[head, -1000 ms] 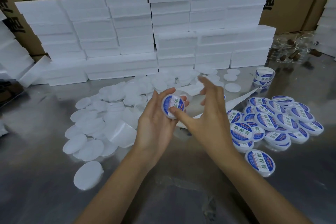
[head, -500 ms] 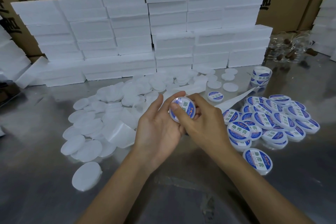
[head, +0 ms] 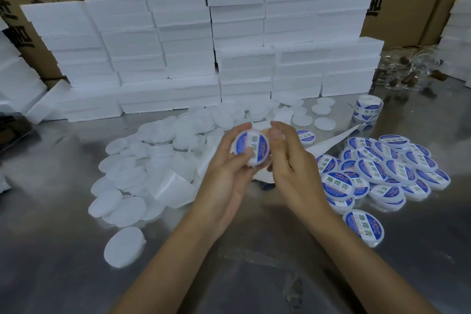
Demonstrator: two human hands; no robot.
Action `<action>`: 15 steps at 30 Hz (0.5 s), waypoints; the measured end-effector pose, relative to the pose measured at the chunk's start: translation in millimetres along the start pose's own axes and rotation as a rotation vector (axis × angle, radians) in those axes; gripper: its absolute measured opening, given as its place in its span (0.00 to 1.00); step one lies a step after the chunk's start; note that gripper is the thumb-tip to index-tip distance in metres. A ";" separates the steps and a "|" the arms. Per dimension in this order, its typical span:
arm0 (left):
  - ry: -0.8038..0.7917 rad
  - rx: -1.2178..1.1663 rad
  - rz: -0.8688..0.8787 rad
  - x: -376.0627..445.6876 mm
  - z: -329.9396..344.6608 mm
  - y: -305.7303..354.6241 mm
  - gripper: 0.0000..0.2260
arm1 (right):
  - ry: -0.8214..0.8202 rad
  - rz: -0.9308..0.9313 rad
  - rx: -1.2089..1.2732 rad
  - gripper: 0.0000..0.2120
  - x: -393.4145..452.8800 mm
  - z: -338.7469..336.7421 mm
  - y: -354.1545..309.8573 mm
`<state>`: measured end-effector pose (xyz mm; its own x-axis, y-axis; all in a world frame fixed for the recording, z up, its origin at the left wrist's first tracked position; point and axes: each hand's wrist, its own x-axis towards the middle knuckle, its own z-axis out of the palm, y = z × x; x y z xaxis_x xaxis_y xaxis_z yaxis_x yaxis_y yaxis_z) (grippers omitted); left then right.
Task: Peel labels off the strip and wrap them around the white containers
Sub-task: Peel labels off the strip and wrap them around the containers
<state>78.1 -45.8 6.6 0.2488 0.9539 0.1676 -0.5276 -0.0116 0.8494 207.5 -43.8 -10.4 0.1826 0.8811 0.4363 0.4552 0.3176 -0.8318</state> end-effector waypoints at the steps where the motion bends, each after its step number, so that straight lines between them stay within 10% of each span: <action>1: 0.025 0.033 0.050 0.8 -1.6 2.2 0.16 | -0.022 0.003 -0.012 0.25 0.0 -0.2 0.2; 15: 0.152 0.320 0.143 -1.6 -8.3 7.7 0.16 | -0.119 0.048 0.133 0.18 -1.3 2.6 -7.9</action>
<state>66.9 -44.9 8.7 0.0552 0.9692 0.2400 -0.2619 -0.2179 0.9402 201.4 -46.6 -5.3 0.0930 0.9291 0.3578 0.3275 0.3109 -0.8923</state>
